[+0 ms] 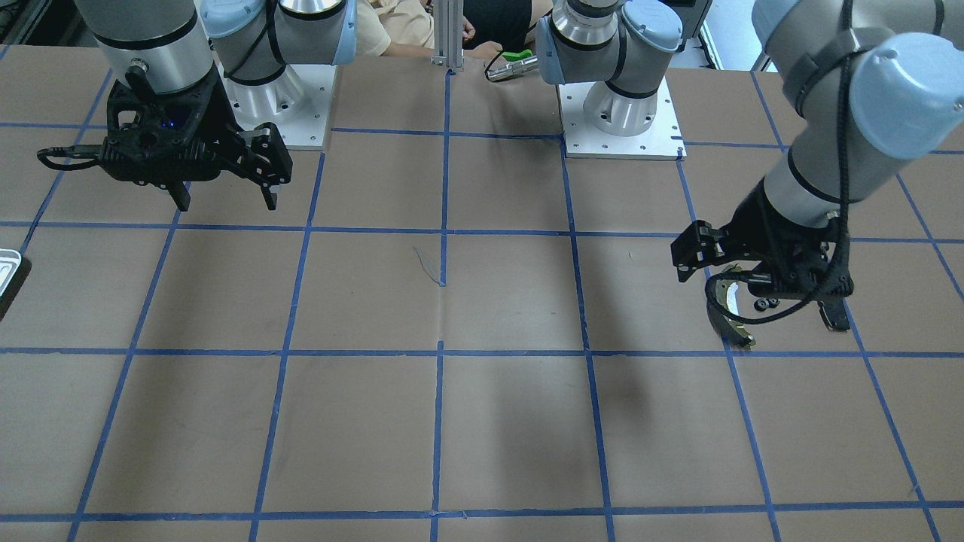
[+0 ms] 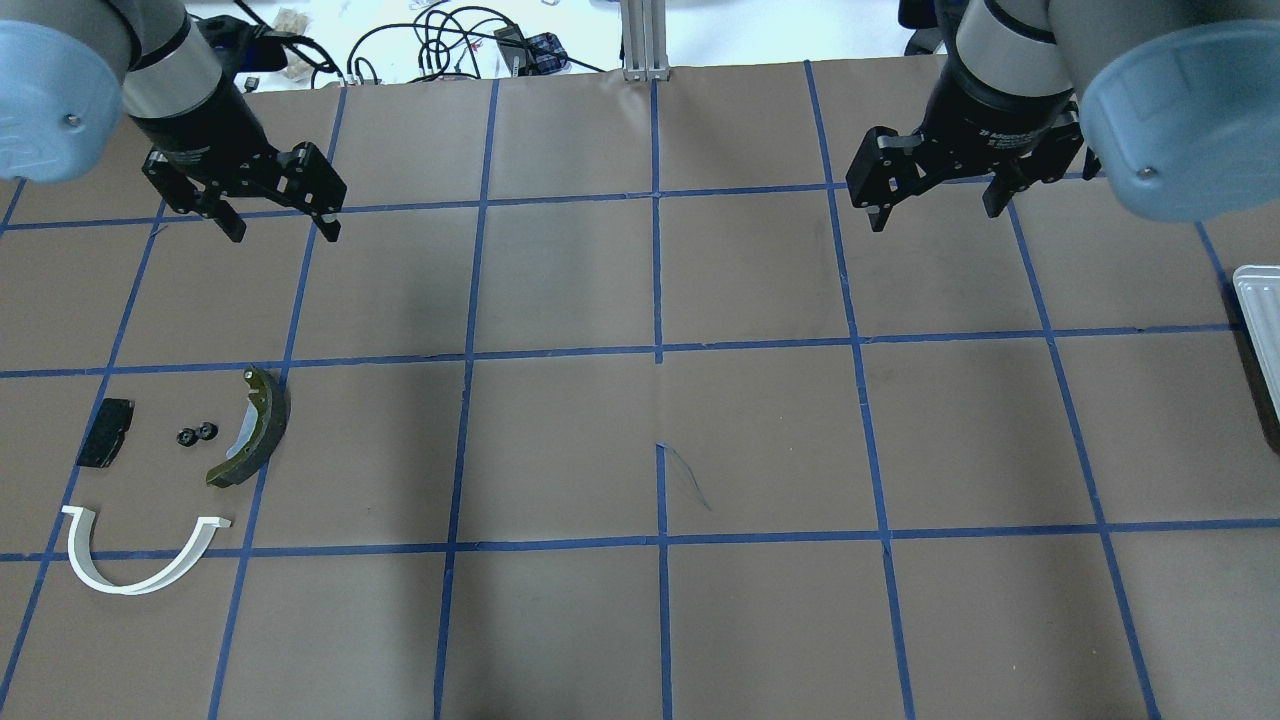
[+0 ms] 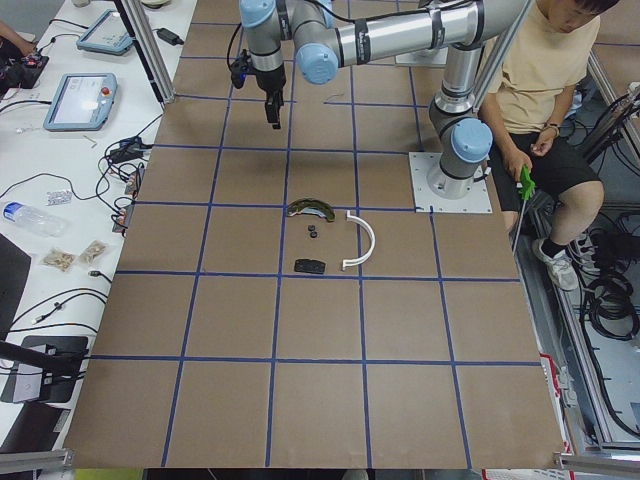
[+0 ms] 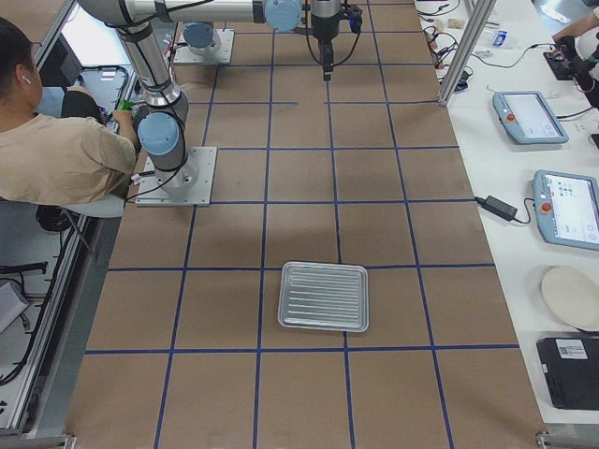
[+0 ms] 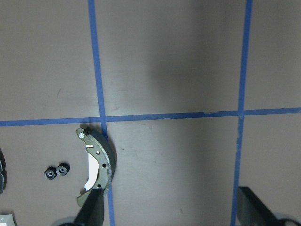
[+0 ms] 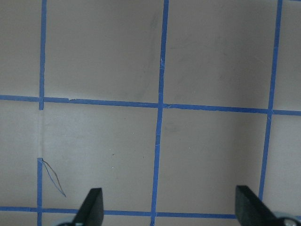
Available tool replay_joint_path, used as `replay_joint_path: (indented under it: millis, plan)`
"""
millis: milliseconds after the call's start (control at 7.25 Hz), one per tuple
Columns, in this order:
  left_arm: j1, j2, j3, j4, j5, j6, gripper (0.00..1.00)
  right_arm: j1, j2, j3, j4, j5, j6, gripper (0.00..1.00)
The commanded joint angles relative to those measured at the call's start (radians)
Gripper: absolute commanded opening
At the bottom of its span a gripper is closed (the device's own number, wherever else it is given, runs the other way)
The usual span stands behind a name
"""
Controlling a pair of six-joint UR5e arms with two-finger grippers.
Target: Place bearing gear from tray to pile
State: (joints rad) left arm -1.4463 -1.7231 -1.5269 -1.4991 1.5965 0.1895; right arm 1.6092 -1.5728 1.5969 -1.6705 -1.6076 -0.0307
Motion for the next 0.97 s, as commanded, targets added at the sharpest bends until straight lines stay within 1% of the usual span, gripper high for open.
replay_joint_path:
  millis: [0,138,828]
  plan:
    - [-0.075,0.066,-0.007,-0.038,-0.028,-0.019,1.00,0.000,0.000,0.000,0.000,0.000,0.000,1.00]
    - [-0.083,0.077,-0.021,-0.039,-0.079,-0.018,1.00,0.000,0.000,0.000,0.000,0.000,0.000,1.00]
    - [-0.103,0.095,-0.036,-0.052,-0.069,-0.015,1.00,0.000,-0.001,0.000,0.000,0.000,0.000,1.00]
